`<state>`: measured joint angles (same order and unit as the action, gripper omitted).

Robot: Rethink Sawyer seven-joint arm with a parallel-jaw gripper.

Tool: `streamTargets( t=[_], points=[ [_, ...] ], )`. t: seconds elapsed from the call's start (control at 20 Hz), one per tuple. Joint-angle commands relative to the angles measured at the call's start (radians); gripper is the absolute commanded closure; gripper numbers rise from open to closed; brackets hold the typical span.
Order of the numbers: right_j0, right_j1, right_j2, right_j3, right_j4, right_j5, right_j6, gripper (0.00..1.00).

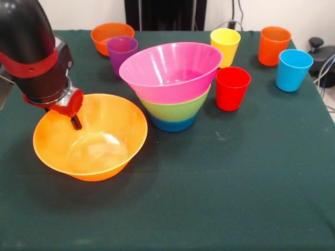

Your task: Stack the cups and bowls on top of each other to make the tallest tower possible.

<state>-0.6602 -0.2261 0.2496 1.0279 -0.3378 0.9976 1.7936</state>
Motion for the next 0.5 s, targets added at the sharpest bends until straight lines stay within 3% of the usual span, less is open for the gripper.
streamTargets(
  t=[0.05, 0.5],
  points=[
    [0.032, 0.029, 0.082, -0.011, -0.063, -0.030, -0.223, 0.00],
    [0.036, 0.024, 0.072, -0.006, -0.063, -0.018, -0.207, 0.00]
  ],
)
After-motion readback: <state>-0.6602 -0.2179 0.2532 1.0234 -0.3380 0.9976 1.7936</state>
